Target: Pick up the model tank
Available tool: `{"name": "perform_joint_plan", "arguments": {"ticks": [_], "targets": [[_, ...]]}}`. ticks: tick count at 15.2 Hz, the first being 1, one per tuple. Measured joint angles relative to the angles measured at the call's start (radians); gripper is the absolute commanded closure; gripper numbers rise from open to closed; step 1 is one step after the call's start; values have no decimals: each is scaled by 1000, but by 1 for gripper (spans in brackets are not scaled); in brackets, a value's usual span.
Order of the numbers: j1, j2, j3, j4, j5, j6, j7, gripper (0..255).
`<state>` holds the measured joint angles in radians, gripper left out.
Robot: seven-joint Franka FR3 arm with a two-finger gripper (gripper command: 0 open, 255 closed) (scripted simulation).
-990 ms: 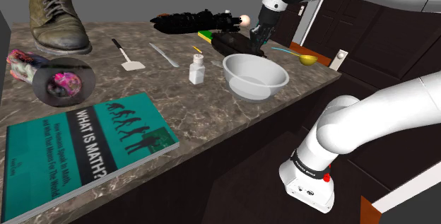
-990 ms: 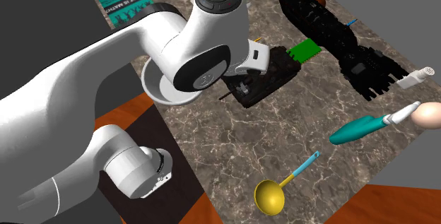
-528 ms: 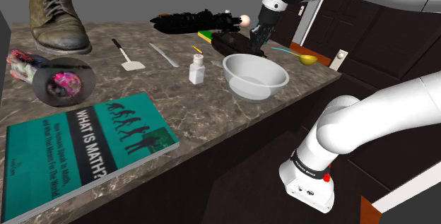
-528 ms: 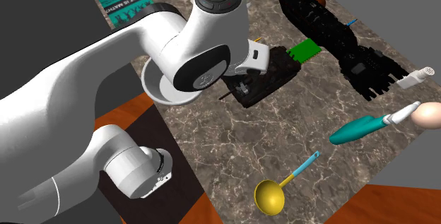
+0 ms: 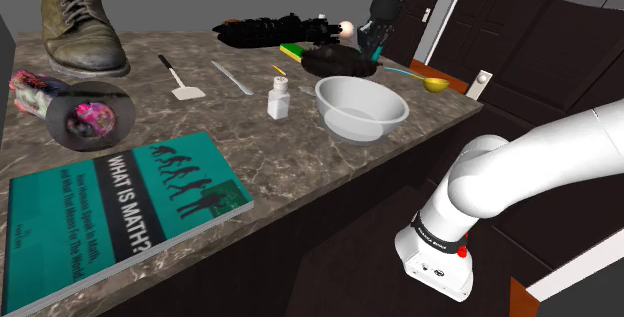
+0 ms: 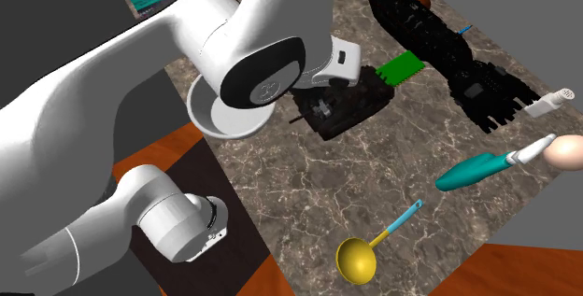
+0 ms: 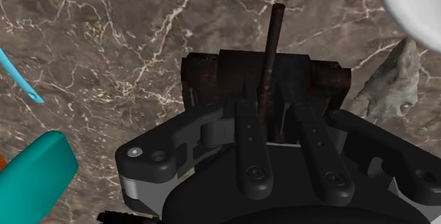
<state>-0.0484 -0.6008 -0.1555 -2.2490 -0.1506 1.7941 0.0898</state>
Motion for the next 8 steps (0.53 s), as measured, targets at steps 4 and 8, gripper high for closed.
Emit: {"name": "perform_joint_plan", "arguments": {"ticks": [4, 8], "targets": [[2, 15, 3, 66, 5, -51, -5, 255], [3, 24, 4, 119, 7, -95, -10, 255]]}}
